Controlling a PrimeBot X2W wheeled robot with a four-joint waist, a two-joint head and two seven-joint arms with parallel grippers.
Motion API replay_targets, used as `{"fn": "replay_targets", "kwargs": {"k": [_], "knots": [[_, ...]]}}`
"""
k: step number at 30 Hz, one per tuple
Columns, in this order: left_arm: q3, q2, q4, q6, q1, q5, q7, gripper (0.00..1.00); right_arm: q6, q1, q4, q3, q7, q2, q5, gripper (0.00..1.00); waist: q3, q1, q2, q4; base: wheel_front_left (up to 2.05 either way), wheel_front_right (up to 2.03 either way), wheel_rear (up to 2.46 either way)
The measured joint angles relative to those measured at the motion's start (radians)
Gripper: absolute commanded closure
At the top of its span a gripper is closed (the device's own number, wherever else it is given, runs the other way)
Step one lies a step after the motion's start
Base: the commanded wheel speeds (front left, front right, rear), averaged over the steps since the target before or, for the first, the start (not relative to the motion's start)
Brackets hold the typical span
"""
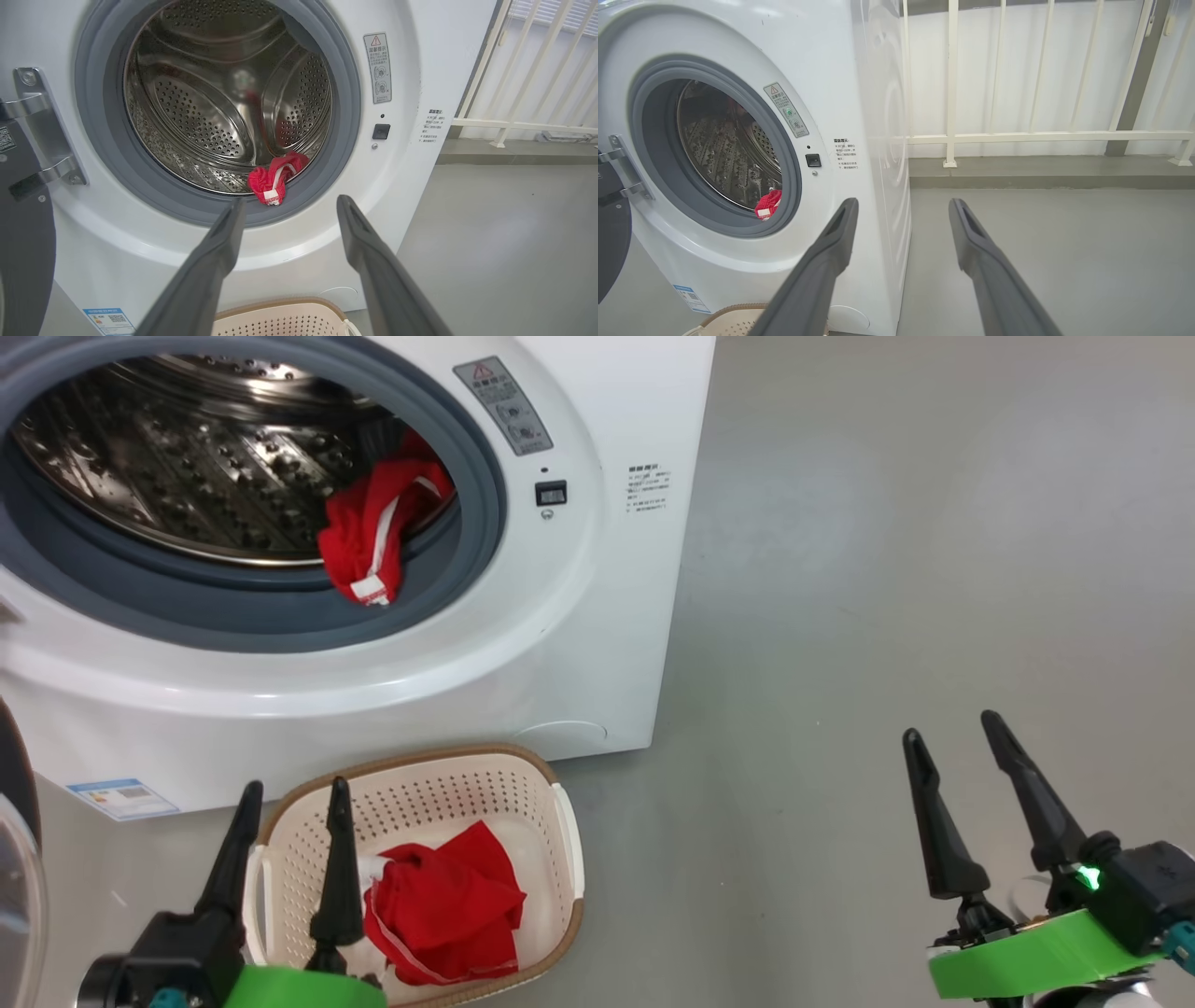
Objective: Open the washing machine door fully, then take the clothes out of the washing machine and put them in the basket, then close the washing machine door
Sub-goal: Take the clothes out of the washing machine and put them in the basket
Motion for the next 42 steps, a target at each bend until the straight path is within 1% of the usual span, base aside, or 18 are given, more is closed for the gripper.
{"fn": "replay_targets", "kwargs": {"k": [4,7,16,24,27,42], "knots": [[0.0,0.0,-0.044,0.019,0.039,0.0,0.012,0.0,0.0,0.017,-0.02,-0.016,-0.007,0.0,-0.006,0.0,-0.018,0.0,0.0,0.003,0.0,0.0,0.0],[0.002,0.0,-0.067,0.043,0.066,0.0,0.021,0.0,0.0,0.047,-0.028,-0.019,-0.007,0.001,-0.006,0.0,-0.03,0.0,0.0,0.003,0.0,0.0,0.0],[0.003,-0.004,-0.11,0.077,0.143,-0.001,0.021,0.0,0.0,0.104,-0.049,-0.034,0.003,0.003,-0.014,0.0,-0.081,0.0,-0.0001,0.0,0.0,0.0,0.0],[0.002,-0.004,-0.131,0.08,0.177,-0.003,0.032,0.0,0.0,0.123,-0.076,-0.039,0.012,0.003,-0.014,0.0,-0.12,0.0,0.0,0.002,0.0,0.0,0.0],[0.002,0.0,-0.138,0.085,0.177,-0.003,0.035,0.0,0.0,0.125,-0.077,-0.039,0.012,0.003,-0.014,0.0,-0.12,0.0,0.0,0.004,0.0,0.0,0.0],[-0.001,0.006,-0.147,0.085,0.178,-0.003,0.035,0.0,0.0,0.142,-0.077,-0.034,0.011,0.004,-0.012,0.0,-0.097,0.0,0.0,0.007,0.0,0.0,0.0]]}}
